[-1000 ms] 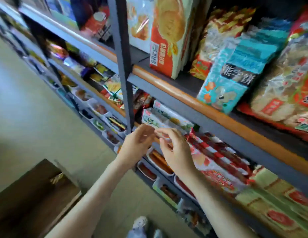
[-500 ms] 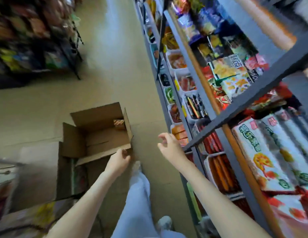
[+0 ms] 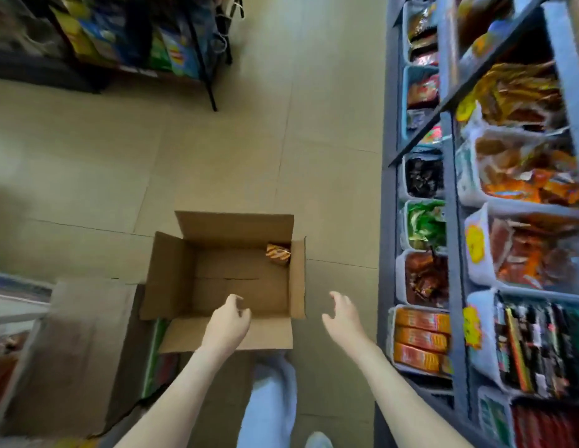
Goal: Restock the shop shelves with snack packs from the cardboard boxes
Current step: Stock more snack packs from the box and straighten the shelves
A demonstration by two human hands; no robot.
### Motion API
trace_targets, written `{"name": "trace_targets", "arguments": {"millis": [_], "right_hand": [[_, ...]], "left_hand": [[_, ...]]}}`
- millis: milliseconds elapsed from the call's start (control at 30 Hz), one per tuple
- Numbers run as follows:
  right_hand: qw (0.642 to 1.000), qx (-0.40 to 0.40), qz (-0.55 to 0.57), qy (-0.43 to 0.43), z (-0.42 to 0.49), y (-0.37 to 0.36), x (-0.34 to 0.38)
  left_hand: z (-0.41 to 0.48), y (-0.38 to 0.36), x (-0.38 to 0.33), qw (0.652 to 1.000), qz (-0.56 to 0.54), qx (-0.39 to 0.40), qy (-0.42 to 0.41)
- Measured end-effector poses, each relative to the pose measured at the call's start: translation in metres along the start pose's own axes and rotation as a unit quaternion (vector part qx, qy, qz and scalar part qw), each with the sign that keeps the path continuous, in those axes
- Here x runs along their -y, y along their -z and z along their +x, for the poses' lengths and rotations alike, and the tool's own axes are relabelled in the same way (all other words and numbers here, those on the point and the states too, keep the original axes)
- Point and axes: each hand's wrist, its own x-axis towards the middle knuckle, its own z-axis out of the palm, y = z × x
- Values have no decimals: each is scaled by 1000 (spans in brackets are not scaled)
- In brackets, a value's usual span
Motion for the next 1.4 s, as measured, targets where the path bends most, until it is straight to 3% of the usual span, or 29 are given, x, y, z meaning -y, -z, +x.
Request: {"name": "trace_targets", "arguments": {"millis": [100,200,367,500,633,733,900,1033,1100,1200,1333,1400], "right_hand": [[1000,-7,-9,3,84,-19,20],[998,-30,-36,29,173,-58,25],[995,37,-55,79,304,-137,12],[976,5,-205,73,391,-198,-4],[921,-71,-368,108,428,-235,-18],[892,-109,-415,141,435,-237,-29],[872,-52,-453,177,417,-217,-24],[921,-3,-349,173,366,-173,0],[955,48,-237,173,326,-132,16],[965,109,-123,202,257,-53,43],[963,122,-23,239,157,53,84],[966,88,55,235,112,101,100]], "left_hand": [[71,-12,3,999,-17,-5,38],[149,-37,20,998,40,-10,36],[240,-90,71,997,-6,6,82],[279,-134,124,991,-41,18,129],[291,-166,157,980,-49,21,190],[287,-177,158,976,-63,32,204],[267,-162,129,976,-103,22,188],[253,-134,96,988,-104,11,116],[237,-109,73,997,-40,7,62],[208,-55,27,999,42,-18,-7],[146,28,-58,984,-5,99,-151],[108,60,-103,971,-72,139,-179]]}}
